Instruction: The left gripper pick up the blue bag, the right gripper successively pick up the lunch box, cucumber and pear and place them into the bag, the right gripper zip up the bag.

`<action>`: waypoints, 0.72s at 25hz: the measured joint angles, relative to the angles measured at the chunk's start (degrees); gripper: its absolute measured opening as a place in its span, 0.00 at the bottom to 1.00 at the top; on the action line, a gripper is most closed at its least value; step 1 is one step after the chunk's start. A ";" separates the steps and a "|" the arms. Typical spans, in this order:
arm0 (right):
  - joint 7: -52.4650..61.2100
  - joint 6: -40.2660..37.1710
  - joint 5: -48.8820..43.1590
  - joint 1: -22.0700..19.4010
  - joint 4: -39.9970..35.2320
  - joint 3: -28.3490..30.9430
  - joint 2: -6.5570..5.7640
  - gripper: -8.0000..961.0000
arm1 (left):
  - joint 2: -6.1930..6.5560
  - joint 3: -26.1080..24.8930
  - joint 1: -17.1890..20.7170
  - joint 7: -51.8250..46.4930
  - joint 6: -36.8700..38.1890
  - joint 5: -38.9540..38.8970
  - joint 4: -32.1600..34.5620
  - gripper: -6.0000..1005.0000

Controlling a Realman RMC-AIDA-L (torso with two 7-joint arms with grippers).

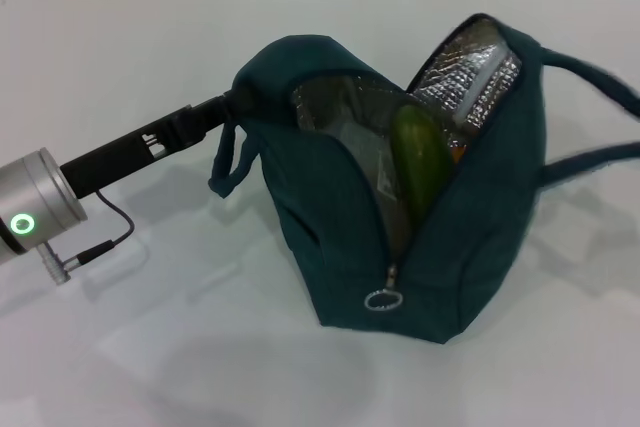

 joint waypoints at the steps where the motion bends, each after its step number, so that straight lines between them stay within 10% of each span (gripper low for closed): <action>1: -0.11 0.09 -0.34 -0.02 -0.13 0.17 0.06 0.75 | 0.02 0.00 -0.01 -0.03 -0.01 -0.01 0.00 0.06; 18: 4.17 -10.29 -14.74 4.25 -3.99 1.63 -0.43 0.74 | 0.16 -0.01 -0.60 -0.05 -0.73 -0.15 0.00 0.06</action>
